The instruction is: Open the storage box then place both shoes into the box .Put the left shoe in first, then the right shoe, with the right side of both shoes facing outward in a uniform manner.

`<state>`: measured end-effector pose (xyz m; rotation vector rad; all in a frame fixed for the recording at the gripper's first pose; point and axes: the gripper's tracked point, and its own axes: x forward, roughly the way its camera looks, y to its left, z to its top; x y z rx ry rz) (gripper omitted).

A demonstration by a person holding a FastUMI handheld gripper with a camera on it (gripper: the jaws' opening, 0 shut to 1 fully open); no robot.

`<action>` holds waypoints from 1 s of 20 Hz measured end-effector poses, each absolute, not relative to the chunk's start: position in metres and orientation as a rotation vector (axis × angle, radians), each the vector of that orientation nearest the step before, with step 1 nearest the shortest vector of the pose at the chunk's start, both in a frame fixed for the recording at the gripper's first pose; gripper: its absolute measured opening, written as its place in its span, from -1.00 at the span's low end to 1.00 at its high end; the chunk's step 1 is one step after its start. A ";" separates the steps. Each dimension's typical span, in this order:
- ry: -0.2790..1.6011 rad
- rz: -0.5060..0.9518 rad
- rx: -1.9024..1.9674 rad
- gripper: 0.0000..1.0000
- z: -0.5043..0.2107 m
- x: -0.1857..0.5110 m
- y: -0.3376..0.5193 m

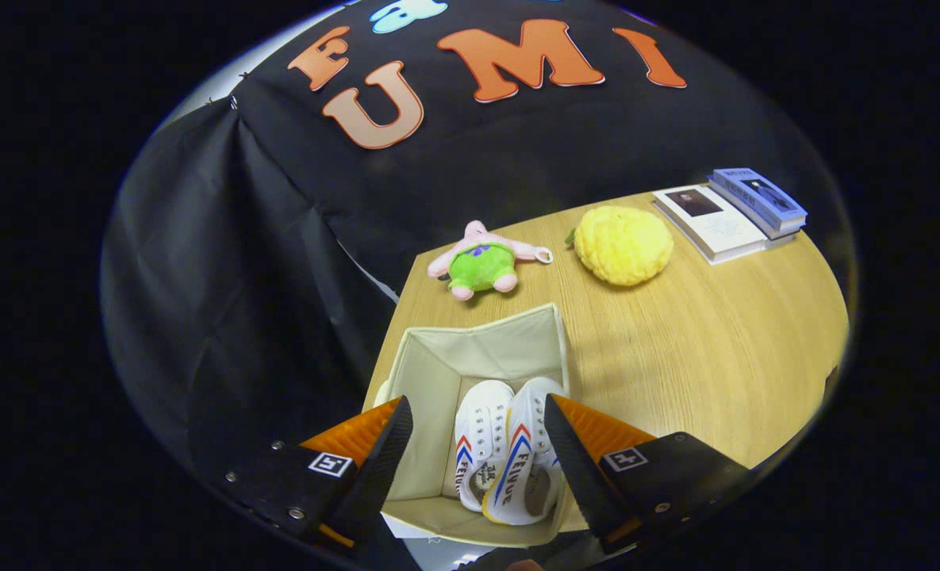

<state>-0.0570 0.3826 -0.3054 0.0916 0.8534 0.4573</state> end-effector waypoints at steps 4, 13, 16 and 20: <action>0.761 0.469 0.074 0.97 -0.263 -0.030 0.355; 0.482 0.382 0.007 0.97 -0.123 0.040 0.219; 0.370 0.332 -0.044 0.97 -0.081 0.055 0.164; 0.292 0.288 -0.058 0.97 -0.049 0.063 0.114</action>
